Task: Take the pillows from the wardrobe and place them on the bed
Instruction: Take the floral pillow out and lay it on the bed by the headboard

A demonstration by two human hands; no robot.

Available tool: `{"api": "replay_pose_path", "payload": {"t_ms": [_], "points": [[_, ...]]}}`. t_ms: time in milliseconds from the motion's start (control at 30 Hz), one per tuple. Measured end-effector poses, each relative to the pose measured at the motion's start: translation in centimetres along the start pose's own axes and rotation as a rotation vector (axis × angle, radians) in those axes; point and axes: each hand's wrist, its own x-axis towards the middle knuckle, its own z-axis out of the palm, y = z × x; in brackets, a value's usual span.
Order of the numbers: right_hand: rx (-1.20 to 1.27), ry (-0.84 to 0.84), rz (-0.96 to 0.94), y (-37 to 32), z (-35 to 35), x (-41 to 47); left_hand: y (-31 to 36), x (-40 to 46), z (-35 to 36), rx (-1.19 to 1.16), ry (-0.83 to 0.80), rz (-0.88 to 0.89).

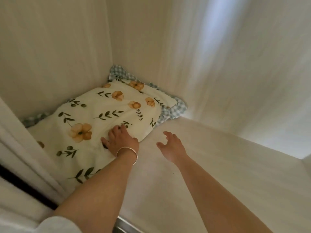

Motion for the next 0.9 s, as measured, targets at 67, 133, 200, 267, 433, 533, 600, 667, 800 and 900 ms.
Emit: {"api": "replay_pose_path", "payload": {"t_ms": [67,133,200,267,433,533,600,667,800,900], "points": [[-0.007,-0.037,-0.013,0.4,0.0,0.5,-0.2,0.5,0.3,0.150,-0.025,0.045],[-0.018,-0.062,-0.026,1.0,-0.2,0.9,-0.8,1.0,1.1,0.354,0.013,0.164],[-0.031,-0.088,-0.033,1.9,-0.7,1.2,-1.1,1.6,1.3,0.405,0.052,0.204],[-0.038,-0.120,-0.038,3.0,-1.3,1.1,-0.9,2.3,0.8,0.336,-0.007,0.166],[-0.033,-0.146,-0.058,4.8,-3.2,0.9,0.2,0.4,0.2,0.203,-0.090,0.222],[-0.034,-0.064,-0.130,5.1,-4.1,0.7,1.0,-2.4,0.4,0.170,-0.123,0.339],[-0.048,-0.005,-0.184,5.2,-4.7,0.6,1.3,-3.9,0.1,0.185,-0.148,0.411],[-0.084,0.040,-0.218,5.4,-5.5,0.4,1.4,-5.4,-0.3,0.207,-0.216,0.483],[-0.196,0.091,-0.183,6.2,-6.8,0.8,1.8,-8.9,-1.5,0.258,-0.367,0.652],[-0.309,0.193,-0.130,7.2,-7.4,0.7,2.9,-12.0,-1.6,0.303,-0.419,0.866]]}}
